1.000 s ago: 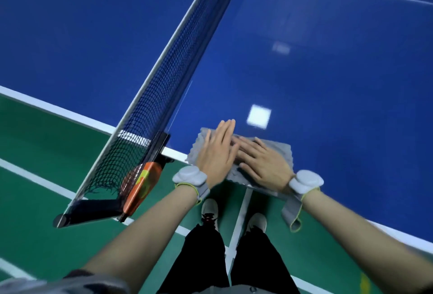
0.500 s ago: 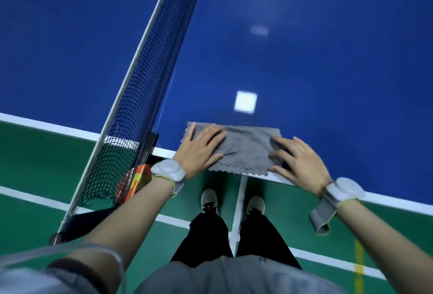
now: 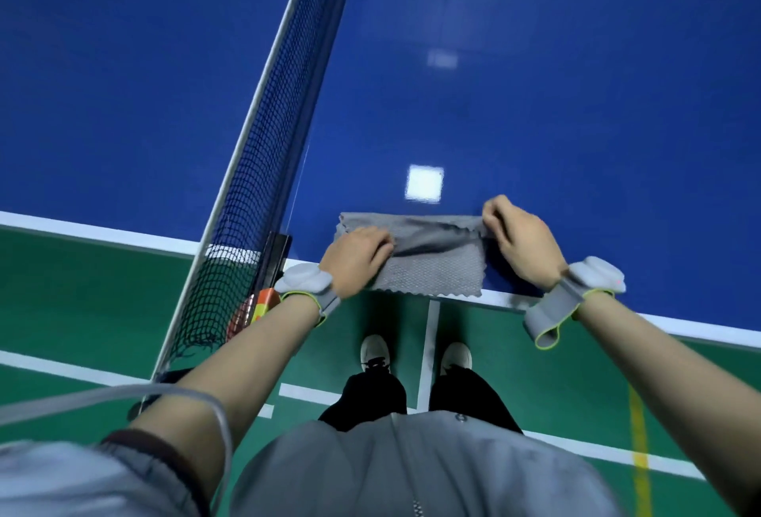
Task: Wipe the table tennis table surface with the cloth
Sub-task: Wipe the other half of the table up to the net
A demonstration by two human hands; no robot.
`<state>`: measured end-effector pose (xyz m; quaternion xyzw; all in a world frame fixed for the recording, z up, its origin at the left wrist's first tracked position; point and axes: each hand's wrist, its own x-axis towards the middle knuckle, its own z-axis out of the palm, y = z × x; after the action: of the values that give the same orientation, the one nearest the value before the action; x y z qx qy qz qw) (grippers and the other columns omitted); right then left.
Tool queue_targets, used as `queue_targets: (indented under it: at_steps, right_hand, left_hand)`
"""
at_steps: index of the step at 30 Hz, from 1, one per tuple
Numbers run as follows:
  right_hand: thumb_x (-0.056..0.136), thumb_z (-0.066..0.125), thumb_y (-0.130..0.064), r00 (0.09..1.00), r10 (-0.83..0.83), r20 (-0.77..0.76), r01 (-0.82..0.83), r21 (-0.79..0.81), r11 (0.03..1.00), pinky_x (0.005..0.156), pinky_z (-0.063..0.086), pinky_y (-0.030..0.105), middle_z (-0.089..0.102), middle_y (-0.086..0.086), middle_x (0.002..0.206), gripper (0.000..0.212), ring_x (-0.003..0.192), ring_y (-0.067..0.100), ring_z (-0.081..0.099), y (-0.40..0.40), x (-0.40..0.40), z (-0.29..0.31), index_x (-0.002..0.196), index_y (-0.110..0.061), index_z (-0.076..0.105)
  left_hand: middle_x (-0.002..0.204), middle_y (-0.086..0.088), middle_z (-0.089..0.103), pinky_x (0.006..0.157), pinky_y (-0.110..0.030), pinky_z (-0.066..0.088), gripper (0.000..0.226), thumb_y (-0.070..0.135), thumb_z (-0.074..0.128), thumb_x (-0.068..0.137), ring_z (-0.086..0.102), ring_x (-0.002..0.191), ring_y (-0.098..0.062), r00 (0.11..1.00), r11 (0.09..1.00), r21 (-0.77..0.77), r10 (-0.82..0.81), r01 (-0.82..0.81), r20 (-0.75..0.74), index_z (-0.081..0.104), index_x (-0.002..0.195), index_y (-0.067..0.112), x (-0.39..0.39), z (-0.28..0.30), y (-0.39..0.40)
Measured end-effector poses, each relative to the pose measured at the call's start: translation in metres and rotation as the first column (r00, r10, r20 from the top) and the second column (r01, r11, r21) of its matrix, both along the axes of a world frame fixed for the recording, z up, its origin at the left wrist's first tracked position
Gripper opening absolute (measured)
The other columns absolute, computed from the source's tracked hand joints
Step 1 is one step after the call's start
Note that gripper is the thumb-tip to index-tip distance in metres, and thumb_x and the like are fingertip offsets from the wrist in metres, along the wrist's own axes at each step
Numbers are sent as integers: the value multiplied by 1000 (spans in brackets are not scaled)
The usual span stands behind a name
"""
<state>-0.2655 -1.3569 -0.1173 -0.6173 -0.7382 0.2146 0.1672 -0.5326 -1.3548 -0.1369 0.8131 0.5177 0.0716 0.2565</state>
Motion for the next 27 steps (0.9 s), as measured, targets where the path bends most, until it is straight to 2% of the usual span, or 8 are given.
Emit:
queue_targets:
  at_steps: [3,5,8,12,15,17,21,27]
  right_hand:
    - [101,36,-17,990,-88,-106,83,-53,995,64,36,40,50,10,67,15,62,32,45,16,-10,4,101,-10,50]
    - [102,33,-23,981,-130,-143,122,-60,991,67,37,40,55,13,72,21,65,31,46,25,-14,5,98,-14,52]
    - [100,37,-34,998,-55,-34,51,-105,993,69,39,39,59,3,76,25,71,31,52,31,-19,7,91,-17,52]
    - [82,60,-56,999,12,47,-1,-230,973,62,35,33,56,-9,64,37,64,15,50,27,-19,14,93,-23,50]
    - [79,67,-50,999,31,-14,-33,-189,981,66,43,35,62,1,69,30,66,20,55,17,-10,10,88,-23,56]
    - [80,70,-41,995,80,-62,-89,-176,980,67,41,30,61,-4,70,21,69,18,56,9,-7,9,81,-22,61]
    - [78,74,-37,967,240,-82,-253,-224,941,69,39,25,61,-11,73,18,76,12,52,-9,-6,4,76,-21,67]
    - [77,72,-43,930,367,34,-336,-328,883,63,41,24,61,-17,77,15,73,3,51,-26,-7,9,73,-30,66]
  left_hand:
    - [94,-14,63,73,-44,44,23,29,34,98,56,87,-35,985,981,-106,168,-163,36,48,93,11,5,6,8]
    - [89,-18,62,70,-44,42,27,34,31,99,56,83,-40,983,978,-103,184,-182,15,44,94,11,4,7,15]
    - [68,-6,58,62,-34,28,36,50,38,94,54,72,-32,989,988,-54,146,-145,21,44,94,15,2,19,23]
    - [67,7,52,64,-31,27,35,50,49,90,53,69,-26,998,996,76,-42,45,-43,47,97,15,-6,34,30]
    - [83,3,60,74,-34,32,25,38,52,90,58,85,-26,977,965,172,-178,197,-118,52,100,15,-20,36,34]
    - [92,2,63,77,-34,27,20,35,53,90,56,89,-23,950,941,181,-254,287,-183,54,99,18,-32,36,32]
    - [77,5,59,67,-30,18,15,24,69,76,55,73,-21,825,834,211,-406,510,-394,59,86,21,-52,39,23]
    - [71,11,57,66,-28,28,30,14,81,57,52,63,-14,666,777,111,-446,620,-599,64,77,29,-61,28,4]
